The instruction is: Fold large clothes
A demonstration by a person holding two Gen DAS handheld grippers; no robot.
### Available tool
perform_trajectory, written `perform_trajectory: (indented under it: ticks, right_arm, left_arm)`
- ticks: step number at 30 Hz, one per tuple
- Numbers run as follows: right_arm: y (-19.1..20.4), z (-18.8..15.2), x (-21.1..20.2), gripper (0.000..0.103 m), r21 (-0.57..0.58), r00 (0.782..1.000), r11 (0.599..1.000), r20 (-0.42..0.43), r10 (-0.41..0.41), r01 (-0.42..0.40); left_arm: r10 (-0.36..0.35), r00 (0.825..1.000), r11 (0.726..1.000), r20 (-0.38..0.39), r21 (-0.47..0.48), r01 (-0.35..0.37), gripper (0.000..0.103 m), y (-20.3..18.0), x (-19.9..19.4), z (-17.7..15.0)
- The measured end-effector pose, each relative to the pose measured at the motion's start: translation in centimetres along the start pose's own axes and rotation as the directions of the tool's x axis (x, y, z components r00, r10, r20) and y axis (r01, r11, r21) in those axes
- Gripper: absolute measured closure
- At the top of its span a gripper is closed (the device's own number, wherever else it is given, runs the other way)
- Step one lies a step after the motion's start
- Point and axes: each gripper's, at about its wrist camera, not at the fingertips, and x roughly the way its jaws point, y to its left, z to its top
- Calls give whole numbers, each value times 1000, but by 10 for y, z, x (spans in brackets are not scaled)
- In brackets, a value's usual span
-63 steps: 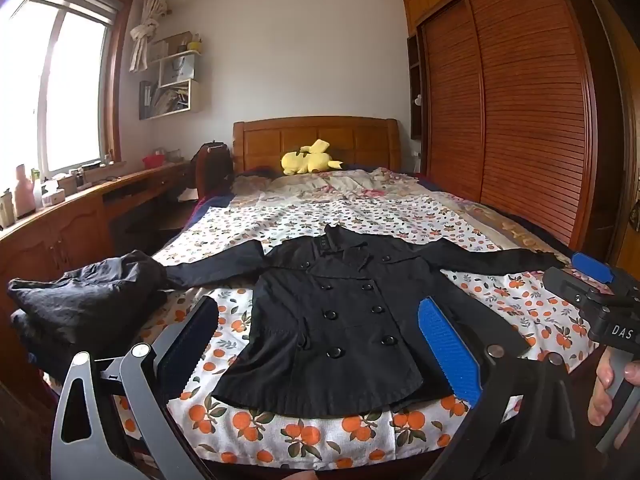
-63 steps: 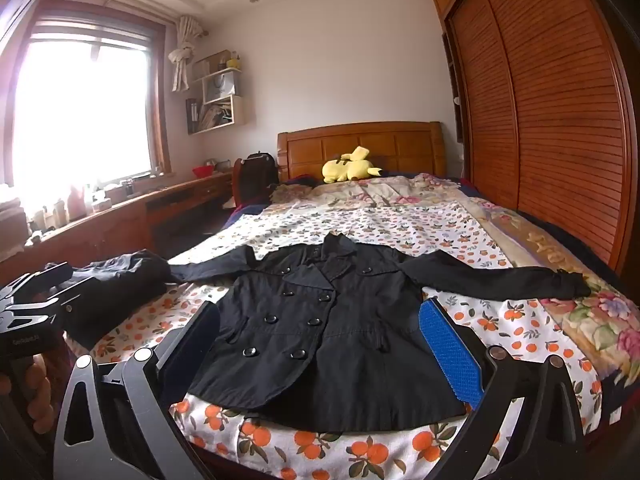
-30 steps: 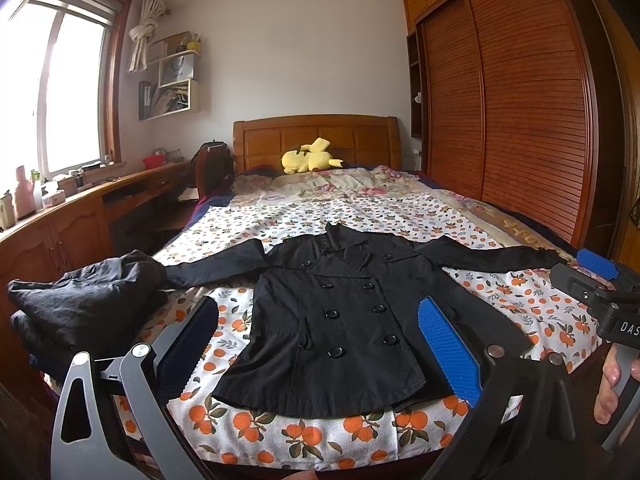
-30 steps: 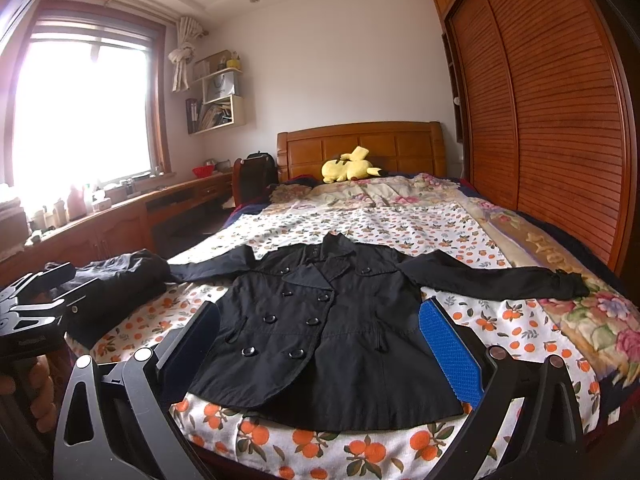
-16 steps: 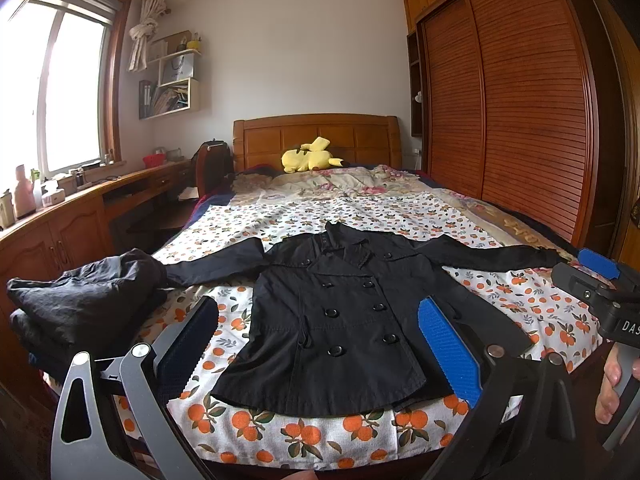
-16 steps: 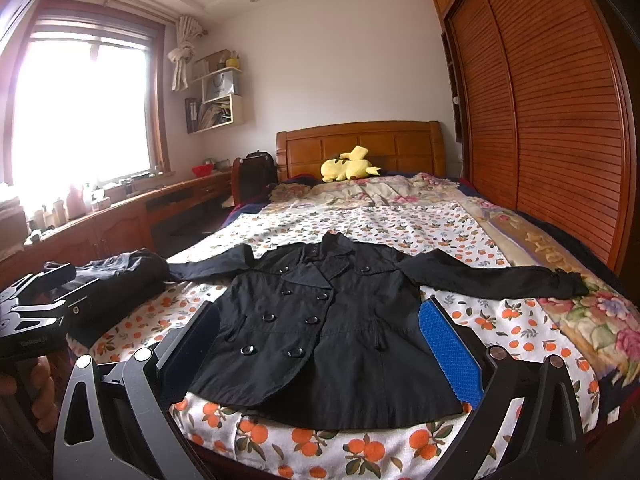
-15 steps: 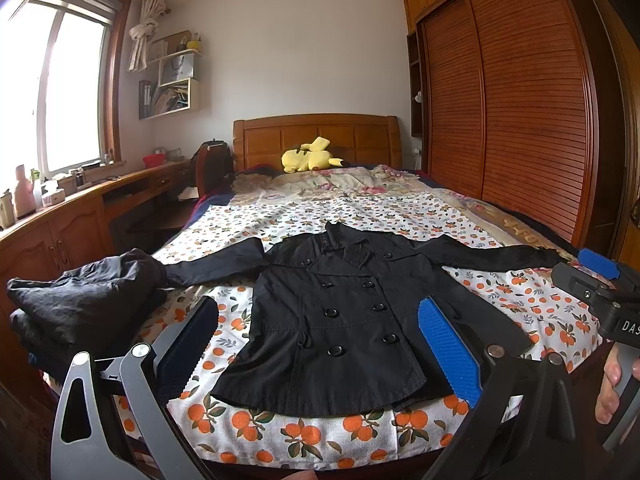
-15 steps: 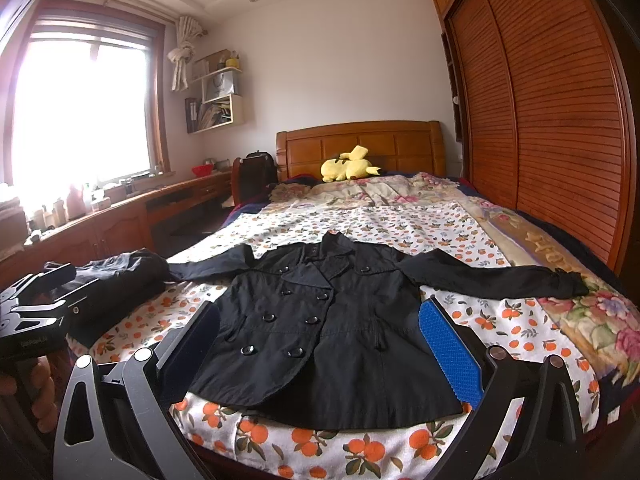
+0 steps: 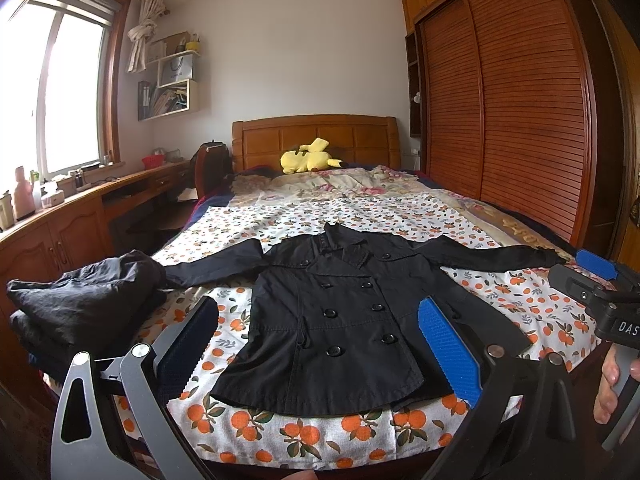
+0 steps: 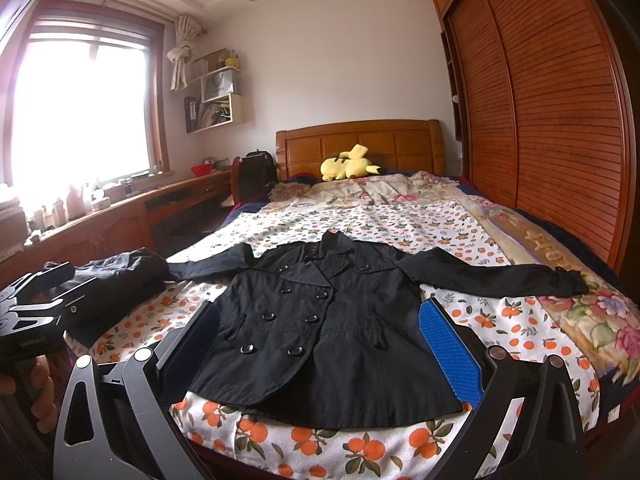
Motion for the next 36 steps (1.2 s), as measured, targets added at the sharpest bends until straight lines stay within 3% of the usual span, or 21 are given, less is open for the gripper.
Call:
perform_trajectory:
  ticks: [21, 36]
  right_arm:
    - [-6, -6, 4, 6, 1, 1000, 1000, -7, -2, 2]
    - [-11, -19, 41, 6, -6, 998, 1000, -60, -1, 0]
  left_arm:
    - [-5, 1000, 1000, -9, 0, 5, 2, -1, 3, -9]
    - [7, 997, 1000, -82, -11, -8, 2, 13, 45, -26]
